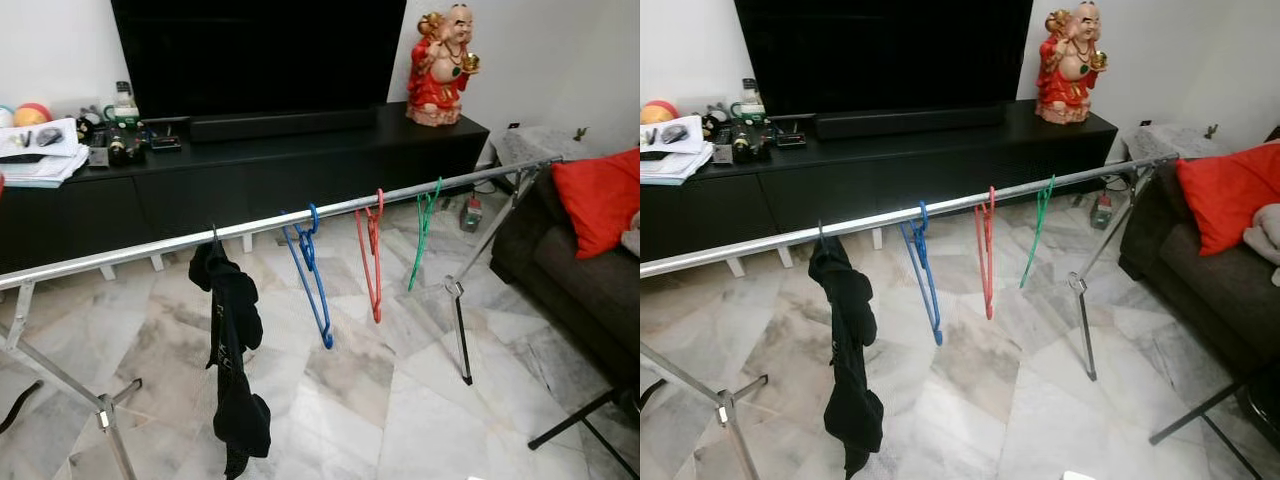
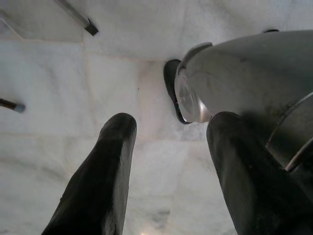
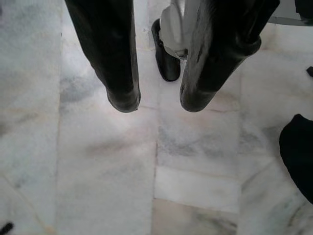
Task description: Hang hanger
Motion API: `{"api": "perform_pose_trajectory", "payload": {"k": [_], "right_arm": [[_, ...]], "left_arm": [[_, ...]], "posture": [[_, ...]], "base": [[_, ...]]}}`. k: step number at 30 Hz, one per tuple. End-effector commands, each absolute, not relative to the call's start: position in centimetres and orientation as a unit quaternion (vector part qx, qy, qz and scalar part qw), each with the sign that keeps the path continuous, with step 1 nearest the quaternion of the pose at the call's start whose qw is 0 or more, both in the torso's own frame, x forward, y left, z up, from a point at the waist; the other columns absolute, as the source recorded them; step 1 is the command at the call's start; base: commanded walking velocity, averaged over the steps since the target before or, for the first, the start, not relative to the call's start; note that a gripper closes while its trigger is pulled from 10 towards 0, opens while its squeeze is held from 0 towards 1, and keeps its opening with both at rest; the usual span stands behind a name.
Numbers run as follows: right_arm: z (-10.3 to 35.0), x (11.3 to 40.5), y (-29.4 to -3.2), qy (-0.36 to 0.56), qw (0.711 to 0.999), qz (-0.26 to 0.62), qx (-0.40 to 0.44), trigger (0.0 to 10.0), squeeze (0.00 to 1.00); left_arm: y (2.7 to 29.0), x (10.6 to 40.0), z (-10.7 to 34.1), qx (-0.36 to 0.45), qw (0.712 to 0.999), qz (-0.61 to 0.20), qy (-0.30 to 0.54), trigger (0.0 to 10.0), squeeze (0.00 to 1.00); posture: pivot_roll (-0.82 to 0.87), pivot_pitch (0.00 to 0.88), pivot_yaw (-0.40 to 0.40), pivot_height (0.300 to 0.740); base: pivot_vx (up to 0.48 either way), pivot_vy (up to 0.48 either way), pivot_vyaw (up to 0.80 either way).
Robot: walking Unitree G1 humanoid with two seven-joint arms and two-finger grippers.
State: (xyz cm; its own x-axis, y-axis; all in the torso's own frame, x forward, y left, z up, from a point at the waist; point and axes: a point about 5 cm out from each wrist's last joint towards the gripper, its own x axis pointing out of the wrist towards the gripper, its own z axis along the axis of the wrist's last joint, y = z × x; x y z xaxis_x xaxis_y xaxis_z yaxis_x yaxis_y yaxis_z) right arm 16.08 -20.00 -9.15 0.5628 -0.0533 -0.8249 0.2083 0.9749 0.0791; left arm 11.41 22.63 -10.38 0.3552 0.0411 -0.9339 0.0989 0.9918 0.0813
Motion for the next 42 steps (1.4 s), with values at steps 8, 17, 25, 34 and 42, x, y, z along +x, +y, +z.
{"api": "perform_pose_trajectory", "payload": {"k": [8, 17, 25, 34, 42], "right_arm": [[-9.8, 14.4, -20.5, 0.489, 0.864, -0.083, 0.084, 10.0, 0.0], [-10.0, 13.8, -20.1, 0.495, 0.861, -0.082, 0.085, 10.0, 0.0], [-10.1, 13.8, -19.7, 0.497, 0.86, -0.08, 0.083, 10.0, 0.0], [-10.0, 14.5, -19.0, 0.491, 0.864, -0.074, 0.085, 10.0, 0.0], [-9.7, 14.6, -20.6, 0.484, 0.868, -0.081, 0.08, 10.0, 0.0]], "left_arm": [[22.9, 11.0, -10.5, 0.076, 0.815, -0.015, 0.574, 10.0, 0.0], [22.9, 11.1, -10.4, 0.072, 0.817, -0.015, 0.572, 10.0, 0.0], [22.8, 11.2, -10.4, 0.06, 0.822, -0.01, 0.566, 10.0, 0.0], [22.8, 11.2, -10.4, 0.056, 0.824, -0.007, 0.563, 10.0, 0.0], [22.9, 11.3, -10.3, 0.057, 0.829, -0.003, 0.557, 10.0, 0.0]], "posture": [[0.11, 0.0, -0.034, 0.74], [0.11, 0.0, -0.033, 0.74], [0.11, 0.0, -0.036, 0.74], [0.11, 0.0, -0.034, 0.74], [0.11, 0.0, -0.03, 0.74]], "base": [[0.0, -0.278, -0.73], [0.0, 0.0, -0.73], [0.0, 0.0, -0.73], [0.0, 0.0, -0.73], [0.0, 0.0, -0.7]]}}
